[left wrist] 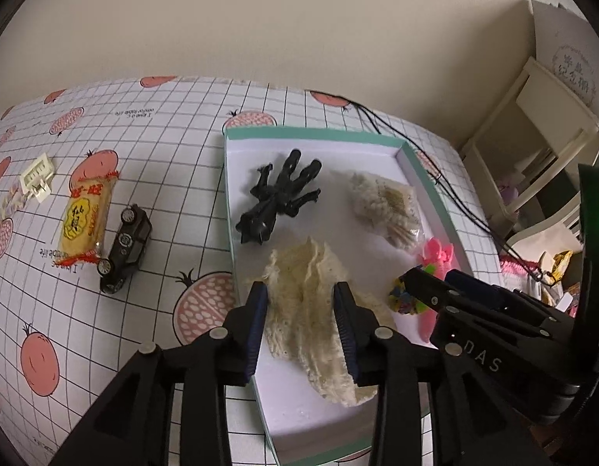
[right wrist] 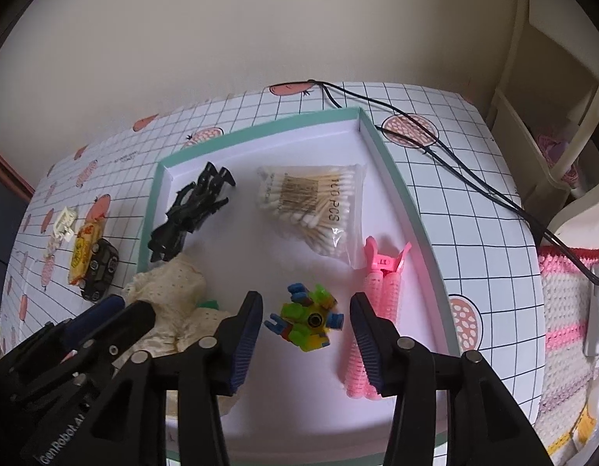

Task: Organize objects
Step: 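Lower the lace cloth and block toy into the tray and open both tools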

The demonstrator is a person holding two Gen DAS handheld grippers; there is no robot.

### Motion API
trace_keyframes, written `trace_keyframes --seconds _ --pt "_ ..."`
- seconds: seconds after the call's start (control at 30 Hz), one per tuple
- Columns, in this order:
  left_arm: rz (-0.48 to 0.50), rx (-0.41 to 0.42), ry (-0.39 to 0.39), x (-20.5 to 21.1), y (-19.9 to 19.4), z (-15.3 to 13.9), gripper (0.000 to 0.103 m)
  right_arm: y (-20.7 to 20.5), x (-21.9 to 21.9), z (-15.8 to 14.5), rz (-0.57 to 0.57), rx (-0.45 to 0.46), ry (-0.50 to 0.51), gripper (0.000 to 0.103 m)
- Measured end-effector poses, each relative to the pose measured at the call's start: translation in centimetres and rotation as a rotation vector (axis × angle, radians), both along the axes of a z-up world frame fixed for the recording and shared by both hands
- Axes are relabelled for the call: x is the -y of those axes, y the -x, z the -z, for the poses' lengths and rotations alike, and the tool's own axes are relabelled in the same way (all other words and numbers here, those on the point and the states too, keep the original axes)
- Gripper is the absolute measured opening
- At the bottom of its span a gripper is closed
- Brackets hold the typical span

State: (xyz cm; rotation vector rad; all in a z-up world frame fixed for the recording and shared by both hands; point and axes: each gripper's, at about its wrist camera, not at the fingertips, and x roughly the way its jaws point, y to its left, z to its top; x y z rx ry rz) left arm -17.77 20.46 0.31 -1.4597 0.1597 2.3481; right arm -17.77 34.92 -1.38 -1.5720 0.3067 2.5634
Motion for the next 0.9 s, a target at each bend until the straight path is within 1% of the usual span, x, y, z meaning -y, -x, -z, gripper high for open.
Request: trace_keyframes --seconds 0.1,0.17,0.37,0.43,0.47,0.5,0.53,0.57,0.63,0.67,0.7,0.73,0.8,0.87,0.9 --pt "0.000 -0.002 -0.025 0.1 0.0 -0.7 0.039 0.0 0.0 -0.4 0.003 -0.007 0.004 0.051" --pt "-0.007 -0.019 -0.034 0.3 0.1 -1.3 0.039 0.1 -0.1 -0.6 0.003 -0.012 0.002 0.051" --pt "-0.044 -0.035 -0.038 1.3 0.6 -1.7 0.041 0.1 0.1 -0.6 -0.004 -0.007 -0.002 0.051" --pt "-0.074 -0.036 -0.029 2.0 0.9 -1.5 0.044 0.1 0.2 -0.5 -0.009 -0.008 -0.006 0.051" --pt "-0.088 -0.035 -0.026 2.4 1.1 -1.3 0.048 0.1 0.2 -0.4 -0.011 -0.009 -0.008 0.052" --pt "-0.103 -0.034 -0.025 2.7 1.3 -1.2 0.050 0.1 0.3 -0.3 -0.013 -0.008 -0.007 0.054" --pt "-0.114 -0.034 -0.024 3.1 1.4 -1.1 0.050 0.1 0.3 -0.3 -0.016 -0.008 -0.006 0.060" --pt "-0.128 -0.034 -0.021 3.4 1.5 -1.0 0.051 0.1 0.4 -0.2 -0.019 -0.010 -0.006 0.063" --pt "-0.152 -0.036 -0.008 4.1 1.8 -0.8 0.058 0.1 0.5 -0.2 -0.024 -0.013 -0.009 0.065" --pt "-0.163 -0.041 0.000 4.3 1.9 -0.7 0.062 0.1 0.6 -0.3 -0.026 -0.017 -0.011 0.070" --pt "-0.179 -0.046 0.009 4.7 2.0 -0.6 0.068 0.1 0.6 -0.3 -0.027 -0.021 -0.012 0.072" --pt "-0.190 -0.048 0.013 4.9 2.1 -0.6 0.070 0.2 0.7 -0.4 -0.029 -0.025 -0.011 0.075" --pt "-0.218 -0.048 0.014 5.6 2.3 -0.4 0.081 0.2 0.8 -0.5 -0.034 -0.031 -0.011 0.081" --pt "-0.246 -0.055 0.018 6.2 2.4 -0.2 0.089 0.2 1.0 -0.5 -0.038 -0.039 -0.017 0.095" --pt "-0.259 -0.061 0.023 6.5 2.5 -0.2 0.093 0.2 1.0 -0.5 -0.037 -0.042 -0.020 0.098"
